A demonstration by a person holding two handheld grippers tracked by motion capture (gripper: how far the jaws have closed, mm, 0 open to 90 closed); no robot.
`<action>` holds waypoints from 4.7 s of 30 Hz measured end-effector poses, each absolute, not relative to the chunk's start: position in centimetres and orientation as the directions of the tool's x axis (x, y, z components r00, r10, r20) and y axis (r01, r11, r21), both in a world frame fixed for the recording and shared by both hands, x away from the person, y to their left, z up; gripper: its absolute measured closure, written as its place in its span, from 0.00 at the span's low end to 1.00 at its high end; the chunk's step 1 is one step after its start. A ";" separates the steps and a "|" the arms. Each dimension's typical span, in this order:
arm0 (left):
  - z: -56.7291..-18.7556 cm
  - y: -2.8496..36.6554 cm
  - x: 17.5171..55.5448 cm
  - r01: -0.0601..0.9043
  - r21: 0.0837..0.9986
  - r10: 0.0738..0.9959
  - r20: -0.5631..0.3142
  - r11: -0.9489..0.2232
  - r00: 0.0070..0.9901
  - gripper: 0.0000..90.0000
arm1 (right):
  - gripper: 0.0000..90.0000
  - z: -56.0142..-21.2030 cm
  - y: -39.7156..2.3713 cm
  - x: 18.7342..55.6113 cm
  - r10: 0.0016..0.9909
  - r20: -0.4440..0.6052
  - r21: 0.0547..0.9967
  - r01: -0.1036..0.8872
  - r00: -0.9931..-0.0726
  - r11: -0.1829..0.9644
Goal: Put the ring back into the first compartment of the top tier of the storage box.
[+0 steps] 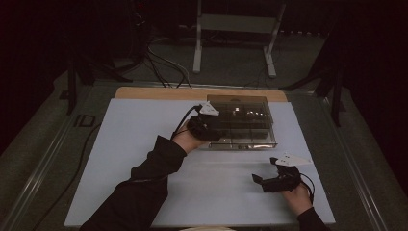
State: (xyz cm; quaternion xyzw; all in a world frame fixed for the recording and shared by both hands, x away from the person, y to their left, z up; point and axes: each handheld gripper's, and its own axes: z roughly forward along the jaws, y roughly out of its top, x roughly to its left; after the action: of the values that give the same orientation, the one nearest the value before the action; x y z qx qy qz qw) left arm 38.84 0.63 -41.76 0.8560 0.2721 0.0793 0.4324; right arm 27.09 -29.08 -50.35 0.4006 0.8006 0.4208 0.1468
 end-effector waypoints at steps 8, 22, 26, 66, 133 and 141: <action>-41.0 1.4 38.5 0.400 0.805 0.557 -0.106 -0.439 0.824 0.42 | 0.00 -50.3 -29.0 27.1 0.765 0.099 0.791 0.517 -0.637 0.328; -40.5 3.9 38.0 0.409 0.815 0.573 -0.118 -0.411 0.811 0.16 | 0.00 -50.3 -29.0 27.1 0.765 0.098 0.791 0.517 -0.637 0.329; -40.4 4.7 37.8 0.414 0.808 0.568 -0.121 -0.420 0.814 0.05 | 0.00 -50.3 -29.0 27.1 0.765 0.098 0.790 0.517 -0.637 0.329; -42.7 13.8 33.5 0.444 0.812 0.694 -0.069 -0.379 0.717 0.01 | 0.00 -50.4 -28.8 27.1 0.763 0.101 0.789 0.519 -0.639 0.330; -50.5 21.3 25.0 0.538 0.775 0.786 -0.087 -0.333 0.612 0.01 | 0.00 -50.4 -28.6 27.1 0.760 0.095 0.786 0.518 -0.643 0.339; -50.6 21.2 24.9 0.540 0.774 0.783 -0.093 -0.331 0.614 0.01 | 0.00 -50.4 -28.5 27.0 0.760 0.088 0.785 0.515 -0.644 0.345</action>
State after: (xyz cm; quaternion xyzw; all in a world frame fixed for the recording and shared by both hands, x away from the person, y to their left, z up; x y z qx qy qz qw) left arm 24.89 21.24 -50.56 0.8018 0.4126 0.1504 0.4054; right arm 27.05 -28.49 -50.37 0.3950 0.8067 0.4139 0.1479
